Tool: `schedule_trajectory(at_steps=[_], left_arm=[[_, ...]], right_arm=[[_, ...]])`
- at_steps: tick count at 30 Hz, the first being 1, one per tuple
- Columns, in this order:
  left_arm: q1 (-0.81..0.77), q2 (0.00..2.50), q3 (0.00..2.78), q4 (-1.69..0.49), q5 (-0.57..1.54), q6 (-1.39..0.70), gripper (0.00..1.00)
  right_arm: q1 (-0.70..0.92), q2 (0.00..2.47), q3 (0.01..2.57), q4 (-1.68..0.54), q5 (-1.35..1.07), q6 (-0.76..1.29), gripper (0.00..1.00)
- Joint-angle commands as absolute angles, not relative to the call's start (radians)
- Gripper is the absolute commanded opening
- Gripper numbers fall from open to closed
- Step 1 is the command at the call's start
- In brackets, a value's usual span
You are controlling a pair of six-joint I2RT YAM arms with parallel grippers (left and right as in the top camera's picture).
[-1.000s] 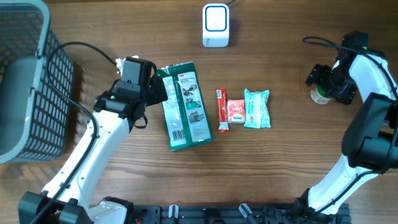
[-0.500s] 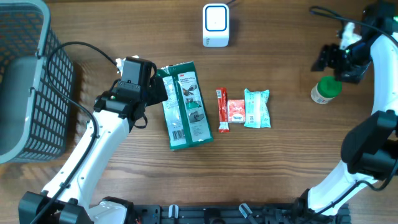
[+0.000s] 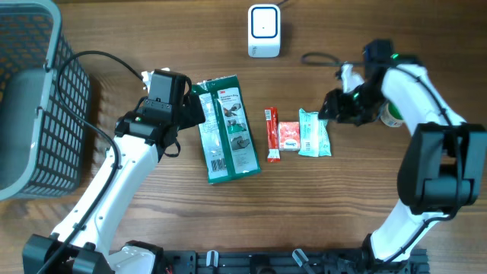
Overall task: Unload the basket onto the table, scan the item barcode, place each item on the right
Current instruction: 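Lower the right gripper onto the mint-green tissue pack and grasp it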
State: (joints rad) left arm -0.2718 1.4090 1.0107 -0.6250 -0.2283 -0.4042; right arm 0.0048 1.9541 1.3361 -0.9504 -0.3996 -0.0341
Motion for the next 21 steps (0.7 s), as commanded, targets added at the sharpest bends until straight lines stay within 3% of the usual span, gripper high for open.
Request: schedule_trajectory(at_steps=[1, 7, 9, 13, 18, 21], left_arm=[[-0.266, 1.411, 1.018, -0.621, -0.244, -0.393, 1.0], [-0.266, 1.411, 1.018, -0.621, -0.244, -0.393, 1.0], [-0.266, 1.411, 1.018, -0.621, -0.244, -0.393, 1.0], [-0.266, 1.411, 1.018, -0.621, -0.244, -0.393, 1.0], [-0.266, 1.411, 1.018, -0.621, -0.244, -0.393, 1.0], [-0.266, 1.411, 1.018, -0.621, -0.244, -0.393, 1.0]], right_arm=[[0.048, 1.953, 1.245, -0.859, -0.368, -0.015, 0.49], [0.072, 1.954, 1.192, -0.786, -0.155, 0.114, 0.21], [0.069, 1.948, 1.193, -0.787, -0.127, 0.136, 0.21], [0.064, 1.906, 1.223, -0.822, -0.127, 0.13, 0.29], [0.061, 1.823, 1.232, -0.841, -0.126, 0.13, 0.64], [0.061, 1.818, 1.232, -0.862, -0.127, 0.131, 0.67]])
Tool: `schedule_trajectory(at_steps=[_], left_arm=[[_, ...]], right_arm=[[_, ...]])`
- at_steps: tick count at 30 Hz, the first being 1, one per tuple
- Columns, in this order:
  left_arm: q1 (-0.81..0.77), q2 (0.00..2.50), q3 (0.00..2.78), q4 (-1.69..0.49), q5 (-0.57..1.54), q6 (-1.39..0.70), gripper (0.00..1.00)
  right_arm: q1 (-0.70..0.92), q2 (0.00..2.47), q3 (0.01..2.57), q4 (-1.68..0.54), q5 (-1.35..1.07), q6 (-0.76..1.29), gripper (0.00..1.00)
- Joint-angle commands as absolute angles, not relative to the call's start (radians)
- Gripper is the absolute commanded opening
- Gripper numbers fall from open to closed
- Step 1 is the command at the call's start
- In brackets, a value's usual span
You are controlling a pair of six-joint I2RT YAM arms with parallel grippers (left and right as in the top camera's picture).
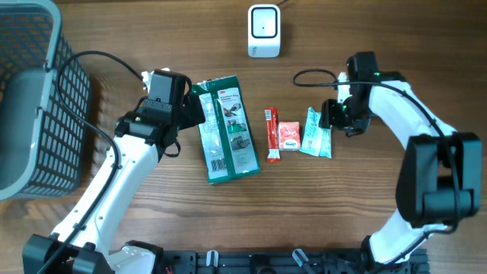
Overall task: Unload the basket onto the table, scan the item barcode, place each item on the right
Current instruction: 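Lower the right gripper onto the mint-green tissue pack and grasp it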
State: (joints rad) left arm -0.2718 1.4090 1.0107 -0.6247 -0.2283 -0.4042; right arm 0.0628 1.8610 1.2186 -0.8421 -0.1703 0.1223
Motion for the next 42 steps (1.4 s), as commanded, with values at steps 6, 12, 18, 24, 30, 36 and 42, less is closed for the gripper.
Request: schedule_trajectory(at_steps=[6, 12, 18, 24, 30, 36, 42], left_arm=[[-0.266, 1.411, 1.018, -0.621, -0.244, -0.393, 1.0], [-0.266, 1.411, 1.018, -0.621, -0.244, -0.393, 1.0], [-0.266, 1.411, 1.018, -0.621, -0.244, -0.393, 1.0], [-0.266, 1.411, 1.018, -0.621, -0.244, -0.393, 1.0], [-0.266, 1.411, 1.018, -0.621, -0.244, -0.393, 1.0], [-0.266, 1.411, 1.018, -0.621, -0.244, -0.393, 1.0], [-0.266, 1.411, 1.018, -0.621, -0.244, -0.393, 1.0]], right_arm=[[0.062, 1.818, 1.18, -0.879, -0.206, 0.133, 0.58], [0.062, 1.819, 1.094, -0.815, -0.211, 0.134, 0.5], [0.059, 1.811, 1.073, -0.734, -0.242, 0.131, 0.4], [0.045, 1.746, 1.094, -0.726, -0.29, 0.13, 0.41], [0.045, 1.732, 1.089, -0.715, -0.29, 0.106, 0.44], [0.046, 1.74, 1.084, -0.696, -0.29, 0.104, 0.44], [0.046, 1.745, 1.053, -0.659, -0.29, 0.105, 0.43]])
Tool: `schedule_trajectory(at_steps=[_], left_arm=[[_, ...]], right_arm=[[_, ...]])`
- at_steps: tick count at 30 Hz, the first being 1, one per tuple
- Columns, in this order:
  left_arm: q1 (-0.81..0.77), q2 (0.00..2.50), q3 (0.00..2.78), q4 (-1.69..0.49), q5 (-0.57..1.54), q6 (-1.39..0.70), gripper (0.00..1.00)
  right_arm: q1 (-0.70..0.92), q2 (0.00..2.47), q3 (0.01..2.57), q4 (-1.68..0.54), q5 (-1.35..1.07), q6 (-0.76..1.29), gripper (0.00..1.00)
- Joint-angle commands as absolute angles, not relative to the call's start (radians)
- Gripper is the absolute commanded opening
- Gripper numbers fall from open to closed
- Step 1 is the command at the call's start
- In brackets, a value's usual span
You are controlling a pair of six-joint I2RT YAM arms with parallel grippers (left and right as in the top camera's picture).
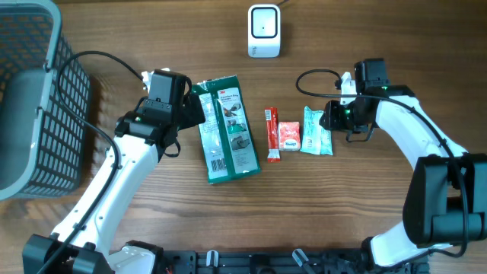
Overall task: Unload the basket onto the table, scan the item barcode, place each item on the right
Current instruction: 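Lower the right gripper onto the mint-green tissue pack and grasp it, then lift the tissue pack and carry it right and upward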
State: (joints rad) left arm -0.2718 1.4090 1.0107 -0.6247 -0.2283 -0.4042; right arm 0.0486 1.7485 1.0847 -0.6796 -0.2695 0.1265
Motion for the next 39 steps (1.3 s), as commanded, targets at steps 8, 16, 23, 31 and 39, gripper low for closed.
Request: schedule_trajectory(at_steps=[8, 16, 23, 31, 39], left_arm=[[-0.266, 1.411, 1.018, -0.621, -0.244, -0.393, 1.0], [-0.266, 1.411, 1.018, -0.621, -0.244, -0.393, 1.0], [-0.266, 1.411, 1.018, -0.621, -0.244, -0.393, 1.0], [-0.266, 1.411, 1.018, -0.621, -0.244, -0.393, 1.0], [-0.266, 1.411, 1.018, -0.621, -0.244, -0.393, 1.0]], right_arm=[[0.044, 1.745, 1.0, -0.616, -0.289, 0.104, 0.39], [0.044, 1.745, 1.0, -0.569, -0.286, 0.106, 0.39], [0.044, 1.745, 0.952, -0.511, -0.286, 0.107, 0.39], [0.043, 1.737, 0.899, -0.44, -0.29, 0.112, 0.12], [-0.075, 1.566, 1.092, -0.607, -0.626, 0.036, 0.04]])
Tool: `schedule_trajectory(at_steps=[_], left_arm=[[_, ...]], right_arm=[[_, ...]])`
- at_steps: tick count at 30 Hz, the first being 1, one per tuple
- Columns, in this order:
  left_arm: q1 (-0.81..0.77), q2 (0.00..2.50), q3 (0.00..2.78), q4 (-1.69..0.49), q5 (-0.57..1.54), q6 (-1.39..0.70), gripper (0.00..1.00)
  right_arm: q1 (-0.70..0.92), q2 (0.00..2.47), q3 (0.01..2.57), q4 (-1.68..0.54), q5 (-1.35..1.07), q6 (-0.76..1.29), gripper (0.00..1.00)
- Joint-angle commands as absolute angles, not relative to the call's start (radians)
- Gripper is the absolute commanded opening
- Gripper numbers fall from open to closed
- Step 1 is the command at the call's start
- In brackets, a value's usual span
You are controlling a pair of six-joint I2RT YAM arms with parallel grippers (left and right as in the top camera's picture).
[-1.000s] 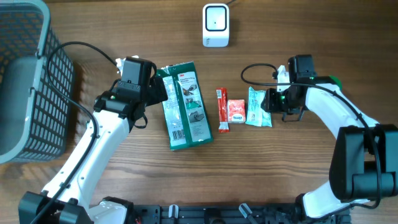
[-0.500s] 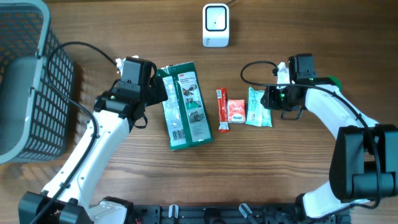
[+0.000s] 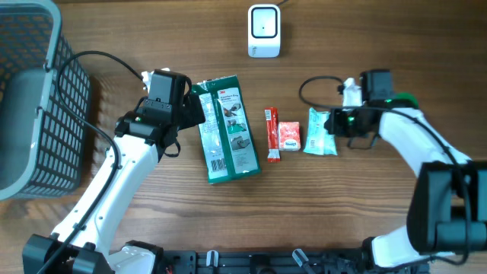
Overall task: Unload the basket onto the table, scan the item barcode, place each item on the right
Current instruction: 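Lift the tissue pack and carry it right and upward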
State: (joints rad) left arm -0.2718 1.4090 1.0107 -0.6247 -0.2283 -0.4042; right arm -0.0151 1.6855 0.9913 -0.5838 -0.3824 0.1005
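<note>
A white barcode scanner (image 3: 264, 30) stands at the back middle of the table. In front of it lie a green 3M package (image 3: 226, 128), a red stick packet (image 3: 272, 135), a small red-and-white sachet (image 3: 288, 135) and a pale teal packet (image 3: 319, 132). My right gripper (image 3: 333, 123) points left at the teal packet's right edge, and its jaws look open there. My left gripper (image 3: 198, 106) rests at the green package's upper left corner; the wrist hides its jaws.
A dark wire basket (image 3: 34, 99) fills the far left. A black cable (image 3: 313, 82) loops on the wood behind the right wrist. Bare wood lies in front of the row of items.
The right wrist has moved slightly to the right and nearer the front. The teal packet lies a little further right. The left arm and the other items are unchanged.
The right gripper started just behind and to the right of the teal packet. Then it was at the packet's right edge, and the packet was tilted. It stayed there while the arm shifted, and now the packet lies slightly further right. The left arm stayed still.
</note>
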Motion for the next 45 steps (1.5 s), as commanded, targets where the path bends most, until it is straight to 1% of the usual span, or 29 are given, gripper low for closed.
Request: schedule_trajectory(at_steps=[1, 3, 7, 11, 16, 21, 23, 26, 28, 30, 34, 37, 40, 45], left_arm=[[-0.266, 1.411, 1.018, -0.621, -0.244, -0.393, 1.0], [-0.266, 1.411, 1.018, -0.621, -0.244, -0.393, 1.0], [-0.266, 1.411, 1.018, -0.621, -0.244, -0.393, 1.0], [-0.266, 1.411, 1.018, -0.621, -0.244, -0.393, 1.0], [-0.266, 1.411, 1.018, -0.622, -0.244, -0.393, 1.0], [-0.266, 1.411, 1.018, -0.621, -0.244, -0.393, 1.0], [-0.266, 1.411, 1.018, -0.621, -0.244, -0.393, 1.0], [-0.266, 1.411, 1.018, -0.621, -0.244, -0.393, 1.0], [-0.266, 1.411, 1.018, -0.621, -0.244, -0.393, 1.0], [-0.266, 1.411, 1.018, -0.621, -0.244, -0.393, 1.0], [-0.266, 1.411, 1.018, -0.622, -0.244, -0.393, 1.0], [-0.266, 1.411, 1.018, -0.621, -0.244, -0.393, 1.0], [-0.266, 1.411, 1.018, -0.621, -0.244, -0.393, 1.0], [-0.266, 1.411, 1.018, -0.621, -0.244, -0.393, 1.0]], right_arm=[[-0.097, 1.533, 1.104, -0.625, -0.698, 0.034, 0.04], [-0.133, 1.472, 1.107, -0.657, -0.813, 0.034, 0.04], [-0.165, 1.398, 1.107, -0.801, -0.957, -0.012, 0.04], [-0.16, 1.384, 1.107, -0.94, -1.104, -0.115, 0.04], [-0.16, 1.384, 1.107, -1.053, -1.236, -0.105, 0.04], [-0.114, 1.38, 1.107, -1.108, -1.258, -0.087, 0.04], [-0.074, 1.38, 1.107, -1.097, -1.256, -0.034, 0.04], [-0.018, 1.38, 1.107, -1.062, -1.208, 0.088, 0.04], [0.02, 1.374, 1.107, -1.044, -1.106, 0.204, 0.04], [0.059, 1.356, 1.107, -1.029, -1.025, 0.277, 0.04], [0.14, 1.286, 1.107, -0.989, -0.909, 0.406, 0.04], [0.198, 1.209, 1.107, -0.96, -0.768, 0.52, 0.04], [0.246, 1.142, 1.107, -0.933, -0.666, 0.58, 0.04], [0.271, 1.1, 1.107, -0.909, -0.635, 0.61, 0.04]])
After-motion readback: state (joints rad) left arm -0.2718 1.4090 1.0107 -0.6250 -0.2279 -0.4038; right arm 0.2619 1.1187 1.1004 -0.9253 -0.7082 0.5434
